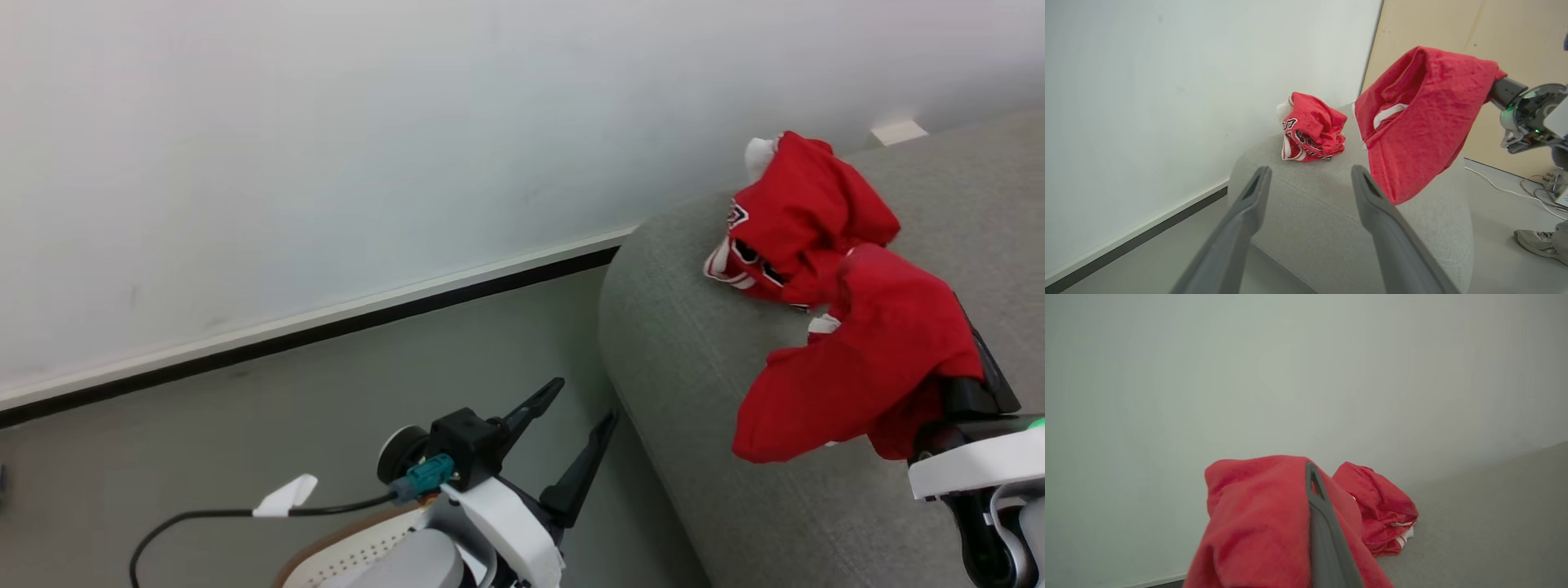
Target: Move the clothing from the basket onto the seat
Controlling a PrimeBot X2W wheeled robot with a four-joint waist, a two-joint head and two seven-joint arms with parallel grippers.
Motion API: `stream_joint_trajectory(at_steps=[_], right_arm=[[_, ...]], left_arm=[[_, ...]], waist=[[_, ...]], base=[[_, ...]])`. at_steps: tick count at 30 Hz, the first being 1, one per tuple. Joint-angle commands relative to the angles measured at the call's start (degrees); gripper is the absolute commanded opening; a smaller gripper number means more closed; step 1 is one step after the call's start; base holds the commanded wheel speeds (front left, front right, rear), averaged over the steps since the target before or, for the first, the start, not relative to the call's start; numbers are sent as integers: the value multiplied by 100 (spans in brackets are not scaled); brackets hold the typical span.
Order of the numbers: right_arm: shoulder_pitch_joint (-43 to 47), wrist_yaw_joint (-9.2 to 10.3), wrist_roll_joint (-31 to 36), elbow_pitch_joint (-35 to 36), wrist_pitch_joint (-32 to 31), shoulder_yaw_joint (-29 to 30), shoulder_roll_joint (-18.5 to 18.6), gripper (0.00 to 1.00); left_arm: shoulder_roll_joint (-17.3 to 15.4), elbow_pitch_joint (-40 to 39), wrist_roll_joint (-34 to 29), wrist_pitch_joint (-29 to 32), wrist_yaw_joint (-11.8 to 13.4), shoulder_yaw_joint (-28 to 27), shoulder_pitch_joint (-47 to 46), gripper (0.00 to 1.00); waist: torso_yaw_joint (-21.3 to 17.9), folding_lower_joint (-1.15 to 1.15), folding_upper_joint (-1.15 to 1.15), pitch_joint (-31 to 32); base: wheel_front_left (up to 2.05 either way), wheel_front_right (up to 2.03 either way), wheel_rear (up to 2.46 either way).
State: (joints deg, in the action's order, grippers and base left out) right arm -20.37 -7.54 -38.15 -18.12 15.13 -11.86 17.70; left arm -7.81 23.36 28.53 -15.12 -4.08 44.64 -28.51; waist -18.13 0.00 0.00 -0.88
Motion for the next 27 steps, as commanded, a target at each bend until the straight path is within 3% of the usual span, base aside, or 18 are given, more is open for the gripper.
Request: stream_joint_trajectory(at_steps=[1,12,17,27], right_arm=[[128,11,63,70,-1,85,-31,0],[251,11,127,329,-1,296,-81,0],[59,12,208,380,-1,384,45,0],[-920,12,554,-94,-115,525,671,0]], left_arm=[[24,6,-100,-1,-28,-18,110,100],[130,21,-358,-2,-89,-140,38,100],[154,-57,-515,-2,-148,-172,-86,100],[70,-100,-728,-2,-239,-168,-356,100]], waist=[[-365,0,0,-69],[-853,0,0,-325],[-807,0,0,-533],[-474,0,0,-1197]], base=[[0,0,0],[0,0,0],[0,0,0],[0,0,0]])
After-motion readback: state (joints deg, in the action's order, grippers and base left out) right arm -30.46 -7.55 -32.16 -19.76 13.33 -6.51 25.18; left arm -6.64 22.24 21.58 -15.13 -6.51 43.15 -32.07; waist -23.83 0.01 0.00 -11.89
